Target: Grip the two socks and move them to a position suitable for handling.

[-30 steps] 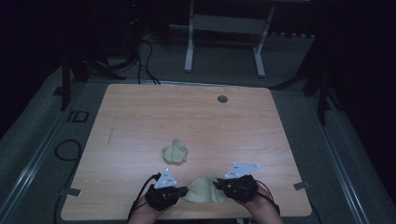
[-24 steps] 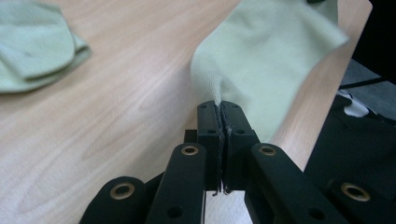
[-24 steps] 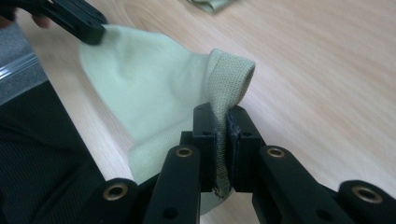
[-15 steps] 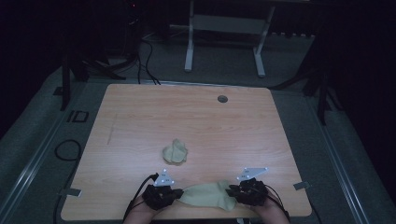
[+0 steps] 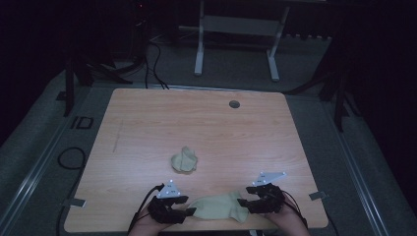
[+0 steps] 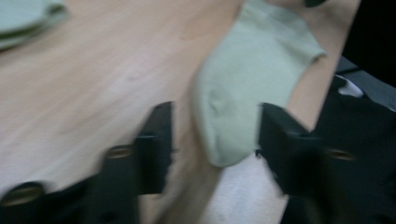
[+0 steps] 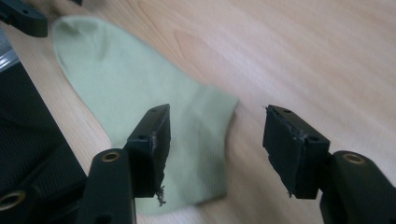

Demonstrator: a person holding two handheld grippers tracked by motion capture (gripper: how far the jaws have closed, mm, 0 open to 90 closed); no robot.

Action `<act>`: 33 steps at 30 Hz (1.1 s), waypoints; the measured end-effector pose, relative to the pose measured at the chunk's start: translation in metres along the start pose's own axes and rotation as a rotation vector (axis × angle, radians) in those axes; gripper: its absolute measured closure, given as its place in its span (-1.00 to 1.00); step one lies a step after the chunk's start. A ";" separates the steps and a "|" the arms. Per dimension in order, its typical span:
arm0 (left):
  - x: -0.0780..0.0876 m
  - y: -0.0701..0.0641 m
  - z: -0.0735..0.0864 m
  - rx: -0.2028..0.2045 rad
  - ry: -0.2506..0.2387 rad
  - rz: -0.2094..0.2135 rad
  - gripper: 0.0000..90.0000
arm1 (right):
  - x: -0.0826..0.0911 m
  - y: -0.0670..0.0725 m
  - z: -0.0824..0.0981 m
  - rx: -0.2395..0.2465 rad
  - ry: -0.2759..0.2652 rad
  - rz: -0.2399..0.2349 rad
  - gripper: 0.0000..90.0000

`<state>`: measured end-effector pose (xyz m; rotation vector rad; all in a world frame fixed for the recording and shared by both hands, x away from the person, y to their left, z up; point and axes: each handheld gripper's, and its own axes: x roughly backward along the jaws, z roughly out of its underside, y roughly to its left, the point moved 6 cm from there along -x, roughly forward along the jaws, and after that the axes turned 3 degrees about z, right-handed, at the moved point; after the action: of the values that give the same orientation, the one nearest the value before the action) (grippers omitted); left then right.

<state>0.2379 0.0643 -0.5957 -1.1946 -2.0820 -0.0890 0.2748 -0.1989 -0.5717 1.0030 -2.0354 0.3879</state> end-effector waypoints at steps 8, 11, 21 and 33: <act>0.021 0.012 0.001 -0.007 -0.067 -0.038 -0.30 | -0.005 0.004 -0.035 0.047 -0.042 0.000 -0.14; 0.024 0.016 0.006 -0.013 -0.065 -0.046 -0.30 | -0.013 0.006 -0.052 0.069 -0.047 -0.007 -0.13; 0.028 0.026 0.014 0.015 -0.072 -0.075 -0.26 | -0.053 0.019 -0.114 0.140 -0.028 -0.041 -0.10; 0.027 0.031 0.017 0.023 -0.084 -0.075 -0.26 | -0.115 0.023 -0.167 0.156 0.028 -0.005 -0.07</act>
<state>0.2438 0.1078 -0.6000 -1.1232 -2.1954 -0.0503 0.3867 -0.0289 -0.5565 1.0904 -2.0013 0.5624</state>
